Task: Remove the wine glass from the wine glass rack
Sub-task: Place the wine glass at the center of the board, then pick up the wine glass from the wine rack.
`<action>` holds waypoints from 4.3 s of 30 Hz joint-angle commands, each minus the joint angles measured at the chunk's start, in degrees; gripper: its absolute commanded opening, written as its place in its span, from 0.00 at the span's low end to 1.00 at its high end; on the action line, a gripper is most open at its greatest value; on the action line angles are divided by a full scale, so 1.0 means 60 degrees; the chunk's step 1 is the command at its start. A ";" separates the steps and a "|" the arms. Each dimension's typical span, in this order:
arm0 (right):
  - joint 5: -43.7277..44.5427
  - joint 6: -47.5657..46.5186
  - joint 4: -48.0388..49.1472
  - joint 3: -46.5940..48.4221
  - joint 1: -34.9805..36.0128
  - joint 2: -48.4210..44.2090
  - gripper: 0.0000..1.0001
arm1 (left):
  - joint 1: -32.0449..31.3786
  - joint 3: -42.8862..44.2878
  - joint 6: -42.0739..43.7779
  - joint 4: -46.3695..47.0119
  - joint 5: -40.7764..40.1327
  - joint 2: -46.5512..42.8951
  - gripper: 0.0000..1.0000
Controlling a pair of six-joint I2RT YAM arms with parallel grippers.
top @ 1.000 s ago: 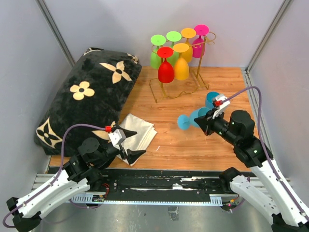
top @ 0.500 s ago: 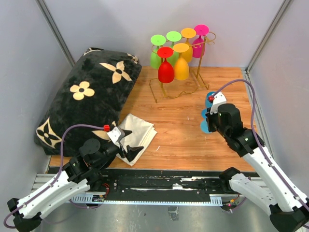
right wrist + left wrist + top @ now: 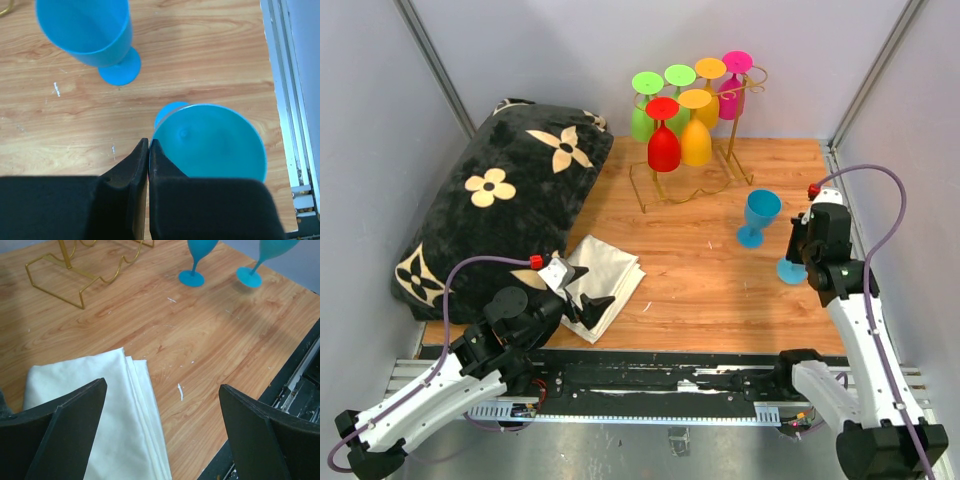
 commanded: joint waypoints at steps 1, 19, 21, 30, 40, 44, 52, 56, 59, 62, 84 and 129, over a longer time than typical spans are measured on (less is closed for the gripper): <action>-0.0369 0.0340 0.0326 0.0200 -0.0840 0.0471 0.01 | -0.0020 -0.0024 -0.0098 0.0111 -0.0175 -0.0097 1.00; -0.1363 0.0044 0.1907 0.1976 -0.1619 0.4239 0.05 | -0.0020 -0.0046 -0.0051 0.0030 -0.0026 -0.0067 1.00; -0.1284 0.0014 0.1875 0.2035 -0.1632 0.4372 0.06 | -0.0020 -0.0050 -0.0023 0.0017 -0.0015 -0.0067 1.00; -0.1577 -0.0040 0.1998 0.2226 -0.1663 0.4777 0.08 | -0.0020 -0.0057 0.0023 0.0005 0.0046 0.0041 1.00; -0.1595 -0.0095 0.1817 0.2626 -0.1663 0.5041 0.20 | -0.0020 -0.0046 0.0040 -0.0014 0.0075 0.0095 1.00; -0.1555 -0.0099 0.1723 0.2684 -0.1661 0.4850 0.21 | -0.0020 -0.0060 0.0030 -0.0014 0.0075 0.0129 1.00; -0.2108 -0.0073 0.1816 0.2618 -0.1663 0.4224 0.18 | -0.0020 -0.0038 0.0020 -0.0008 0.0191 0.0218 1.00; -0.2129 -0.0036 0.1851 0.2530 -0.1664 0.4033 0.18 | -0.0020 -0.0054 0.0012 0.0066 0.0385 0.0187 1.00; -0.2094 0.0028 0.1900 0.2438 -0.1662 0.3976 0.18 | -0.0020 -0.0054 -0.0005 0.0032 0.0271 0.0198 1.00; -0.1983 -0.0002 0.1888 0.2454 -0.1663 0.4051 0.18 | -0.0020 -0.0044 -0.0003 0.0001 0.0208 0.0202 1.00; -0.2344 0.0062 0.1832 0.2727 -0.1663 0.4916 0.06 | -0.0020 -0.0035 -0.0028 -0.0015 0.0350 0.0200 1.00; -0.6755 0.5194 0.5831 0.2966 -0.1032 0.3488 0.56 | -0.0020 0.0143 -0.0474 -0.0156 0.0004 -0.0125 1.00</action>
